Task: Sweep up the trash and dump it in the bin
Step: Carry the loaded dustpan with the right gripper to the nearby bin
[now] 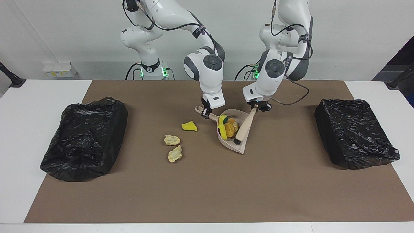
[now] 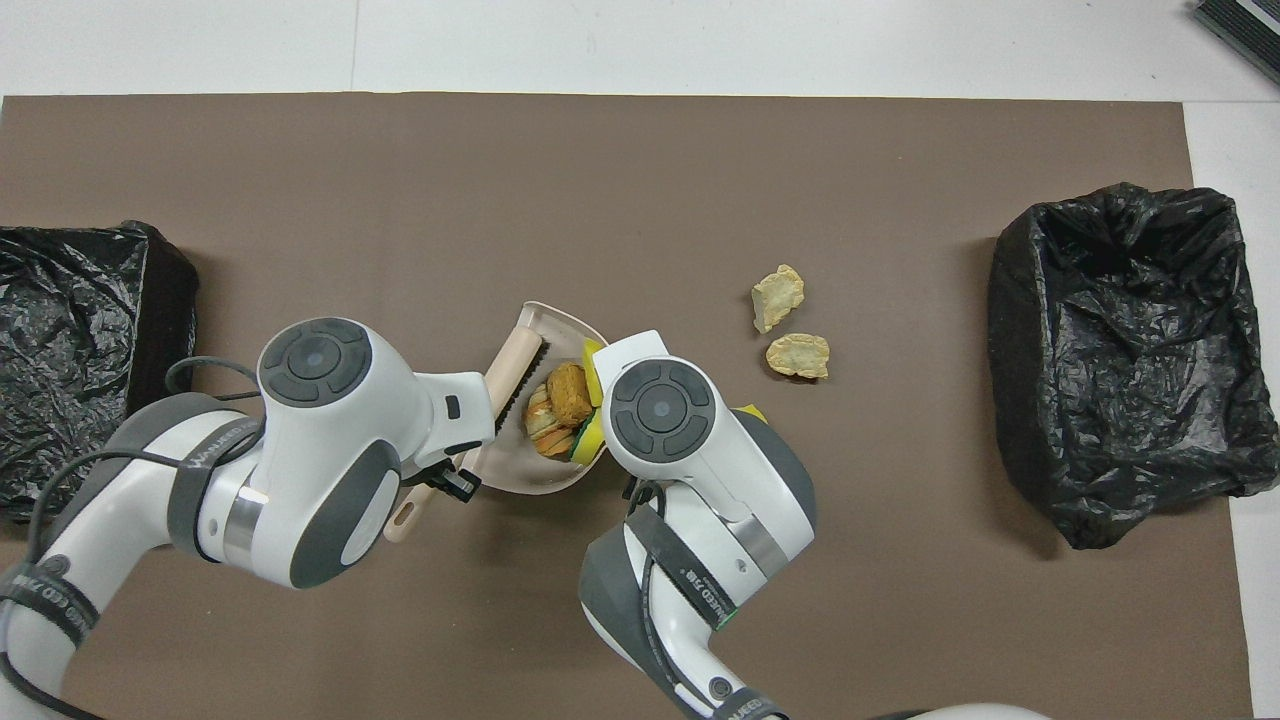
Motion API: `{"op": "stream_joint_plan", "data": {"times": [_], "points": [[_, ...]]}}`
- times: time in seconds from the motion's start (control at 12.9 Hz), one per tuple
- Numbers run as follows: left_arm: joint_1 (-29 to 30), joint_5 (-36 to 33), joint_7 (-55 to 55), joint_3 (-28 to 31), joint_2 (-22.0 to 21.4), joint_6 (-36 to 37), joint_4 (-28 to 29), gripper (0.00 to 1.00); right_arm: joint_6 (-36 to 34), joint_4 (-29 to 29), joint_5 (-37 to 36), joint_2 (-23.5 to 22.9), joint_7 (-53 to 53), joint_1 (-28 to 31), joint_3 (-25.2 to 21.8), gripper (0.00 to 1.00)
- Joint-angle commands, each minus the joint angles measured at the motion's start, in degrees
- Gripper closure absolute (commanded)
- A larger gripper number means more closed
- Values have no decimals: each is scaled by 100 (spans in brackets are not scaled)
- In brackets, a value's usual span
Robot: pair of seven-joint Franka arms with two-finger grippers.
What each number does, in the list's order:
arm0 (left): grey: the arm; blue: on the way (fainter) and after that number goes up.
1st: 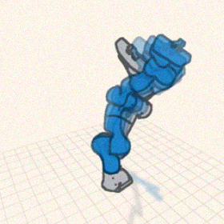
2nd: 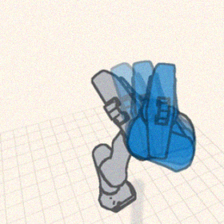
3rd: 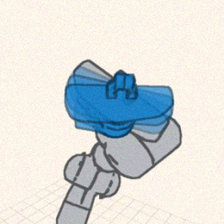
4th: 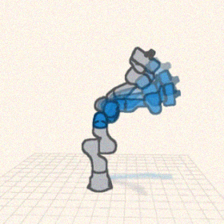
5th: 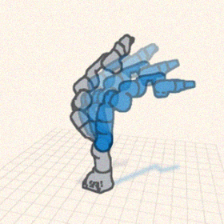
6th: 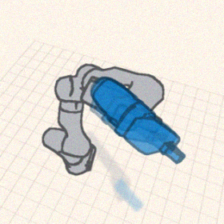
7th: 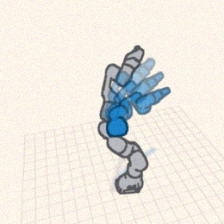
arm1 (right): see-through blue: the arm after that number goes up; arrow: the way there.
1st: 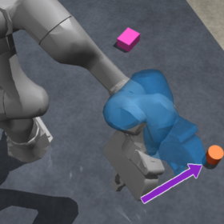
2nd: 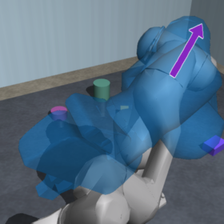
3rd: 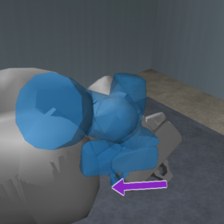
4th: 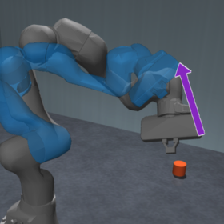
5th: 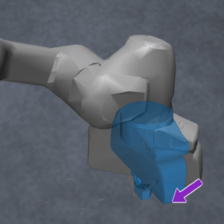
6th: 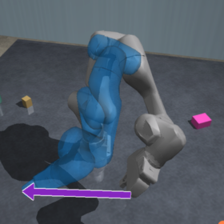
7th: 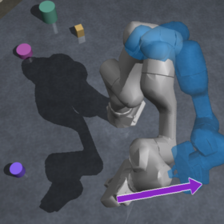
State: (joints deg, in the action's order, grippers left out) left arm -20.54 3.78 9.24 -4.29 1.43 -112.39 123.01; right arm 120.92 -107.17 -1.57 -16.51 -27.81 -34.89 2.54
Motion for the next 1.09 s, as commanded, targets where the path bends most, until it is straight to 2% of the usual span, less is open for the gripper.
{"op": "stream_joint_plan", "data": {"times": [0.0,0.23,0.39,0.7,1.01], "points": [[164,79,-667,-11,-221,191,-22,100,99,-67,-27,43,144,17,10,100],[217,79,-801,-2,-616,252,47,100,73,-50,-27,34,136,17,10,100],[191,79,-1422,-11,-713,332,170,100,-76,12,-27,86,136,43,10,100],[86,79,-2093,-37,-951,244,513,100,-682,38,16,692,-391,525,10,100],[-510,79,-2918,-64,-1284,218,908,100,-1428,65,25,1307,-1102,1193,10,100]]}}
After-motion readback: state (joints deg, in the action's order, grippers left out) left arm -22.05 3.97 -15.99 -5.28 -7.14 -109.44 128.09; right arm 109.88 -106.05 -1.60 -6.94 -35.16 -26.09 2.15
